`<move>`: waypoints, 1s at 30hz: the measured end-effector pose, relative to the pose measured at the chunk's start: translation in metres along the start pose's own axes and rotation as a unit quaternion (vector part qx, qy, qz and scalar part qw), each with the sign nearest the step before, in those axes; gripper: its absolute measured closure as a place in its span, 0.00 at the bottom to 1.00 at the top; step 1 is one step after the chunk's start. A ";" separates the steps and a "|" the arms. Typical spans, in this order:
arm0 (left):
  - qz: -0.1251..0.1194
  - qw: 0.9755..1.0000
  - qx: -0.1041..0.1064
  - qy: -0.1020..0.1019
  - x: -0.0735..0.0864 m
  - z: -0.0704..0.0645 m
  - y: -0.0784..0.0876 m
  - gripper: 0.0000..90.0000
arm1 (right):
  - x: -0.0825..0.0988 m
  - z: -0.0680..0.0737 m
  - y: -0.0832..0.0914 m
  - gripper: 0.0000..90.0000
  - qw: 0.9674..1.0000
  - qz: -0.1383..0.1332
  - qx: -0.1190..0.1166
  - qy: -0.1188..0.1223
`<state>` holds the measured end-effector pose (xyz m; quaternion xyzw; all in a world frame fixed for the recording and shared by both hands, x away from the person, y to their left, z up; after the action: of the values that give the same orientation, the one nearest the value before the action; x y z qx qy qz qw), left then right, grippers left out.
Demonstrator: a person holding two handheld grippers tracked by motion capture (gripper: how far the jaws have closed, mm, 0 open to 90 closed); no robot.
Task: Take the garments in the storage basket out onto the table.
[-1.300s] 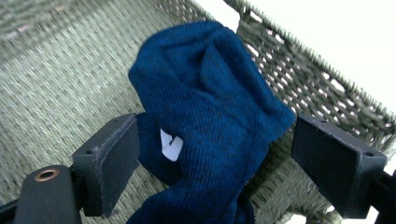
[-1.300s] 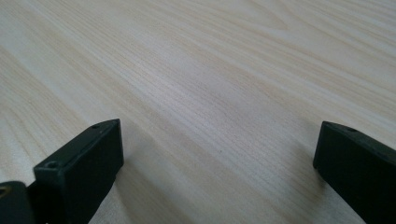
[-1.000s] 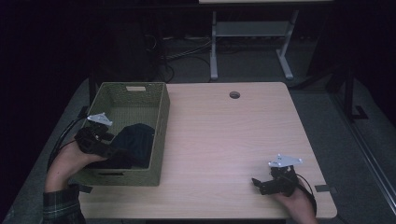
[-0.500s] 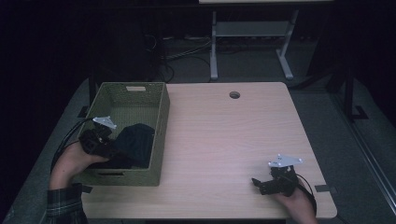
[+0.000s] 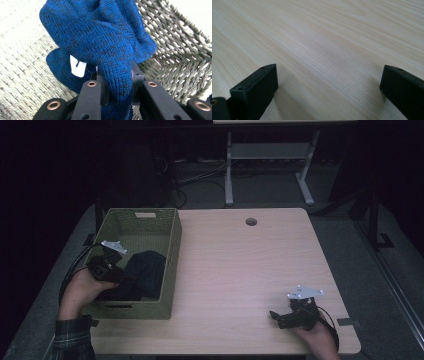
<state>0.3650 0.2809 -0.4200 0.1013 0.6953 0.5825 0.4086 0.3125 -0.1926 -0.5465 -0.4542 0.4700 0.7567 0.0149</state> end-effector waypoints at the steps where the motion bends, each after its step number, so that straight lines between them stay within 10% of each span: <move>1: -0.003 1.000 0.001 0.000 -0.001 0.000 0.001 0.85 | 0.000 0.000 0.000 0.02 1.000 0.000 0.000 0.000; 30: -0.045 0.999 -0.017 0.025 -0.044 0.006 0.050 0.87 | 0.000 0.000 0.000 0.02 1.000 0.000 0.000 0.001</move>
<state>0.3808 0.2731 -0.3555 0.0479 0.6991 0.5777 0.4186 0.3127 -0.1927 -0.5465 -0.4550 0.4701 0.7561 0.0148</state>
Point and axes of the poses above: each handheld gripper's, and its own axes: y roughly backward along the jaws, x roughly out of its underside, z roughly to its left, the point moved 9 cm from there along -y, roughly forward along the jaws, and after that the axes turned 9 degrees about -x, right-handed, at the moved point
